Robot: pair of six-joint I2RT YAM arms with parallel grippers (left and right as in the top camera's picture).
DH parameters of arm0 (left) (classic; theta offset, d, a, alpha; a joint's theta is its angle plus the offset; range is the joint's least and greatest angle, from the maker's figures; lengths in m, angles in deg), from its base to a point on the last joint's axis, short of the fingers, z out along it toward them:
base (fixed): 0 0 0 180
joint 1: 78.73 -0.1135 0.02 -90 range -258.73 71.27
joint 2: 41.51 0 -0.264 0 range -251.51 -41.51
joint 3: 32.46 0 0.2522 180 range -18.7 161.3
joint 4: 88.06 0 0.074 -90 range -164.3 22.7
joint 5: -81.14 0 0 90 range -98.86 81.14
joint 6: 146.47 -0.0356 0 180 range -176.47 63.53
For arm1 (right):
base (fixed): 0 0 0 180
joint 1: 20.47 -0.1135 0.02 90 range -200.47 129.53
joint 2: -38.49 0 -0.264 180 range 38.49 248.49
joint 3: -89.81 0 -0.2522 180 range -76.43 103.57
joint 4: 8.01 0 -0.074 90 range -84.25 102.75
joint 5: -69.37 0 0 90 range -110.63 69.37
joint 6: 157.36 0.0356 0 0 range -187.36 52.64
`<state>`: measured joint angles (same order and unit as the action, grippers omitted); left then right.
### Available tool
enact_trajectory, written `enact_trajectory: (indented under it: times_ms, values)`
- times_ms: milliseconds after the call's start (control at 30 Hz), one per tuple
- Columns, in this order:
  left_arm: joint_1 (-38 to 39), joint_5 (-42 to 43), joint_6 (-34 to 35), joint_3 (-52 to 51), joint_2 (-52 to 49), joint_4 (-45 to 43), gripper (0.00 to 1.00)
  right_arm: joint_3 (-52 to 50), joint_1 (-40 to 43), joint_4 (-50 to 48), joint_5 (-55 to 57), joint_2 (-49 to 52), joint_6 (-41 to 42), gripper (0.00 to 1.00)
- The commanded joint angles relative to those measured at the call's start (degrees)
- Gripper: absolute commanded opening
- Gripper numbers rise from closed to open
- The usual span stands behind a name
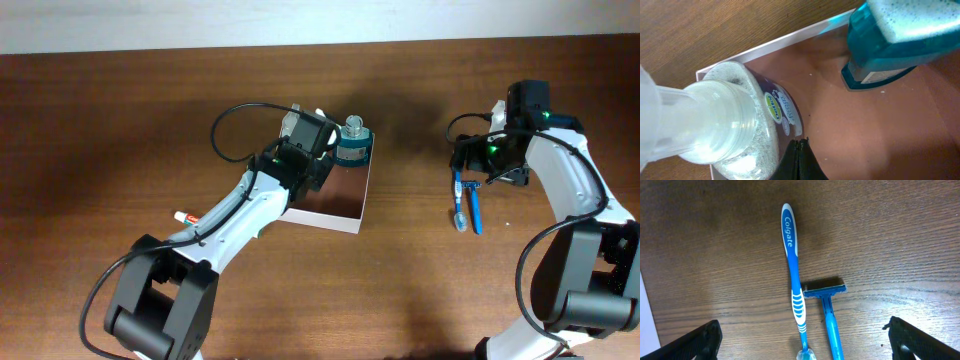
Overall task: Pack container
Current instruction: 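Raise the left gripper out of the box and withdraw left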
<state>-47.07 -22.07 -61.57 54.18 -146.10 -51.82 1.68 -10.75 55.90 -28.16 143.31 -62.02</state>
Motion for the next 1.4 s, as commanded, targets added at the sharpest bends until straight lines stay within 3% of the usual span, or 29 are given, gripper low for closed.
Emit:
enact_trajectory:
  times_ms: [0, 367, 800, 1367]
  values:
    - [0.07, -1.22, -0.28, 0.24, -0.7, -0.15, 0.0, 0.63, 0.07, 0.0, 0.33, -1.27, -0.48, 0.99]
    - [0.07, -6.14, -0.31, 0.24, -0.74, 0.68, 0.0, 0.63, 0.07, 0.0, 0.33, -1.27, -0.48, 0.99]
    - [0.24, -4.85, -0.31, 0.24, -0.7, 2.34, 0.0, 0.63, 0.07, 0.0, 0.33, -1.27, -0.48, 0.99]
    - [0.98, -1.07, 6.03, 0.37, 4.68, 18.34, 0.0, 0.63, 0.07, 0.0, 0.33, -1.27, -0.48, 0.99]
